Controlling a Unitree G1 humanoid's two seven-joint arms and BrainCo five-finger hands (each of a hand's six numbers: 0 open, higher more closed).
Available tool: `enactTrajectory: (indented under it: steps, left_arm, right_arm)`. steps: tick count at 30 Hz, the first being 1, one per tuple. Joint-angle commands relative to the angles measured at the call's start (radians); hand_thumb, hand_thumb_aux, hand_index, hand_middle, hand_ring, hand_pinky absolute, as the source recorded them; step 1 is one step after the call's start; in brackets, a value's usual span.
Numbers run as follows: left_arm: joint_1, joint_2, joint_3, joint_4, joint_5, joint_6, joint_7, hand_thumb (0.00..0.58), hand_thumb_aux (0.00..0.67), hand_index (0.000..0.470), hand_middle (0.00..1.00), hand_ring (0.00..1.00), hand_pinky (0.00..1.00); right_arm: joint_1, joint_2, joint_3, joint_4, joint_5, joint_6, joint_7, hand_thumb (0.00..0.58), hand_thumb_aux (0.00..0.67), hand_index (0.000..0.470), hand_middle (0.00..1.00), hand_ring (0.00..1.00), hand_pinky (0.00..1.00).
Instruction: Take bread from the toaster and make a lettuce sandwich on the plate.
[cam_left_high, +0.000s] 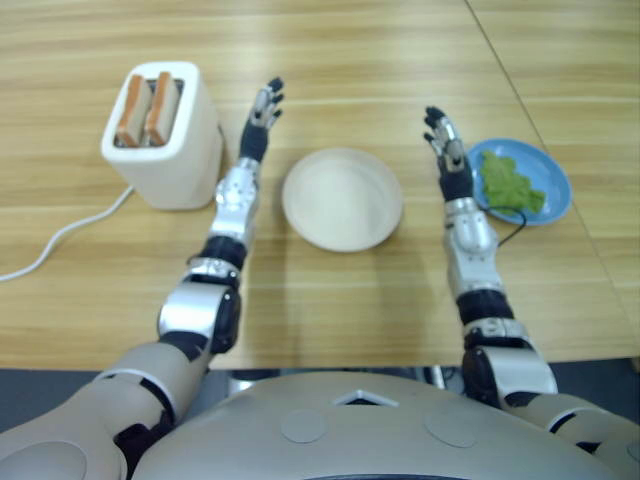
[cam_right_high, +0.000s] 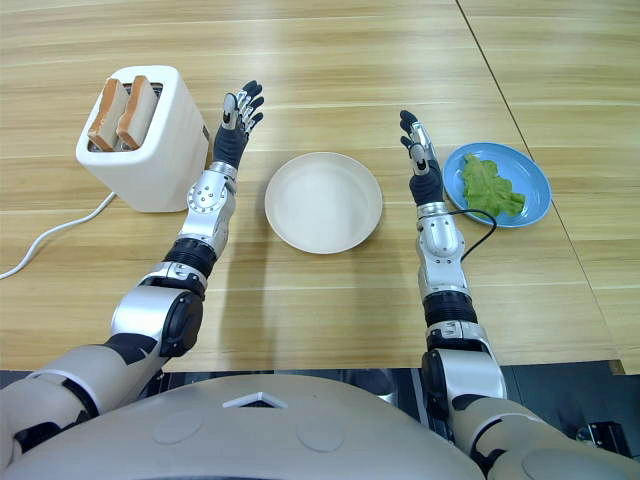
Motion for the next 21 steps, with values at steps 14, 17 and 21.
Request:
enactTrajectory:
  steps: [14, 17, 21]
  left_arm:
    - [0.076, 0.017, -0.031, -0.262, 0.026, 0.065, 0.008, 0.0, 0.0, 0.0, 0.0, 0.0, 0.0]
    - [0.192, 0.07, -0.033, -0.8, 0.017, 0.193, -0.008, 0.0, 0.0, 0.0, 0.0, 0.0, 0.0]
    - [0.245, 0.229, 0.065, -1.231, 0.033, 0.387, -0.025, 0.0, 0.0, 0.0, 0.0, 0.0, 0.0]
  right_arm:
    - [0.007, -0.01, -0.005, 0.011, -0.001, 0.01, -0.005, 0.0, 0.0, 0.0, 0.0, 0.0, 0.0]
    - [0.008, -0.01, -0.005, 0.019, -0.001, 0.009, -0.005, 0.0, 0.0, 0.0, 0.0, 0.0, 0.0]
    - [0.009, -0.006, -0.003, 0.03, -0.005, 0.006, -0.014, 0.0, 0.0, 0.0, 0.0, 0.0, 0.0]
